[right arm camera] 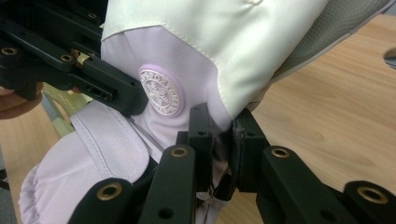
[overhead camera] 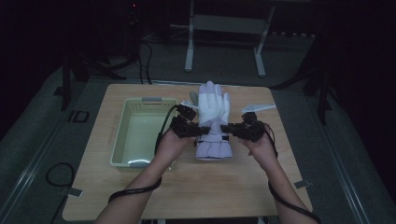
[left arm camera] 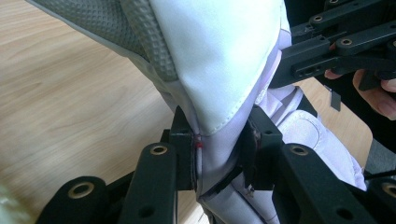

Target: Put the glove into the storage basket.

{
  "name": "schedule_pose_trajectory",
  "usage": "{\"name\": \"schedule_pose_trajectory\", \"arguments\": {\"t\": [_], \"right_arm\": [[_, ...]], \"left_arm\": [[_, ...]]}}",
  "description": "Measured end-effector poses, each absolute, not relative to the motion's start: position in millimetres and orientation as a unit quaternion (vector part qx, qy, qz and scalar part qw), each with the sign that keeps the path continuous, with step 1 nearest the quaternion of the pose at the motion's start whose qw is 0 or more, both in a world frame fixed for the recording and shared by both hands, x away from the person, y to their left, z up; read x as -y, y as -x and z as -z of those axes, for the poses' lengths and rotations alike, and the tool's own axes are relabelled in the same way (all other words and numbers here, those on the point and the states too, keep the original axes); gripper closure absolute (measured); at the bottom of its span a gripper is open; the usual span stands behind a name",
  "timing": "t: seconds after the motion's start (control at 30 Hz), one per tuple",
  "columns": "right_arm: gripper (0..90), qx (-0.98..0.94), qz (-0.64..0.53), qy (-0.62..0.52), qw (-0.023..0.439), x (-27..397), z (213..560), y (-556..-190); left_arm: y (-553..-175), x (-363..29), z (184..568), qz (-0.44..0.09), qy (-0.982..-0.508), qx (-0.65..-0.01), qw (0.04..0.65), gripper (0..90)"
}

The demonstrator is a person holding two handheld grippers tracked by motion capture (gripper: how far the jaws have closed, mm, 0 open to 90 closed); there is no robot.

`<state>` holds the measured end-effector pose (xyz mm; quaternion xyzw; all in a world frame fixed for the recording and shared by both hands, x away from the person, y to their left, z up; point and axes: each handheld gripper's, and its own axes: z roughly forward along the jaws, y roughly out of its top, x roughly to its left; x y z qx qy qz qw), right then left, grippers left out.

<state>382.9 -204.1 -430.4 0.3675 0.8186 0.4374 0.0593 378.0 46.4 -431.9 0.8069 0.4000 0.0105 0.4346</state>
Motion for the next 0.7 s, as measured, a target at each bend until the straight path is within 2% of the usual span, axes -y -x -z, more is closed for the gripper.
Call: {"name": "schedule_pose_trajectory", "arguments": {"t": [0.43,0.7], "right_arm": [[80.6,-0.817,-0.453,-0.353,0.053,154,418,-390],[80.7,-0.816,-0.465,-0.341,0.045,123,417,-394]], "left_arm": [[-382,-95,409,-0.027,-0.817,-0.403,0.411,69.9],[-377,-125,402,-0.055,-0.821,-0.405,0.399,69.9]]}}
